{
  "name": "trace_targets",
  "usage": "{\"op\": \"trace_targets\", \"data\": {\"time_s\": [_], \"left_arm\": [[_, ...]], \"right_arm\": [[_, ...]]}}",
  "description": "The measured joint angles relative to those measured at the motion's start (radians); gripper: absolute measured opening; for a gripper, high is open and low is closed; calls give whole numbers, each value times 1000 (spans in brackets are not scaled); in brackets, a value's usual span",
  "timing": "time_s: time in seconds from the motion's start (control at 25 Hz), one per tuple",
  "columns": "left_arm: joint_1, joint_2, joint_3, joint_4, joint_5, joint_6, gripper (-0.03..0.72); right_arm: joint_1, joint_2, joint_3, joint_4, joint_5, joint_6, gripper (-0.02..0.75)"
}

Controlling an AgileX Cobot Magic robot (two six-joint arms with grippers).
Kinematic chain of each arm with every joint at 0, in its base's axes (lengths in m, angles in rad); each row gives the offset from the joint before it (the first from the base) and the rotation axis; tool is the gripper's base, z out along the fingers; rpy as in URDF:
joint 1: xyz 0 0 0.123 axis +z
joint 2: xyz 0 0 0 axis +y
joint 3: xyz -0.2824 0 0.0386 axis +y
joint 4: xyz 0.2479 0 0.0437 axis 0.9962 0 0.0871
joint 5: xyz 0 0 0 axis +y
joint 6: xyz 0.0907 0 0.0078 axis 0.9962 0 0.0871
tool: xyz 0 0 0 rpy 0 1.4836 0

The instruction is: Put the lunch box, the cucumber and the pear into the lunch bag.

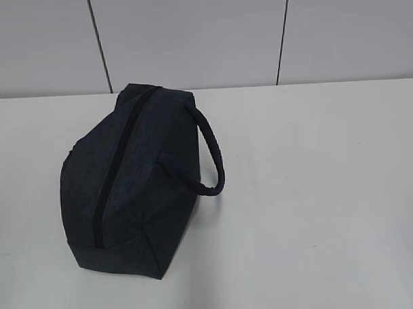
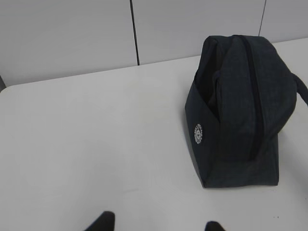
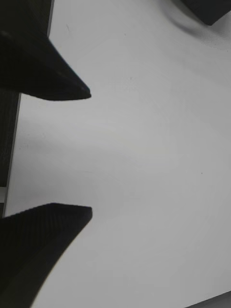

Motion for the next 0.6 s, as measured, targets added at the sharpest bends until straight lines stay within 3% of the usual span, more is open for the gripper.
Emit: {"op": "trace_targets", "data": {"time_s": [0.6], "left_arm": [[0,0,0,0,0,0,342]], "right_arm": [[0,0,0,-1,0,0,517]]}}
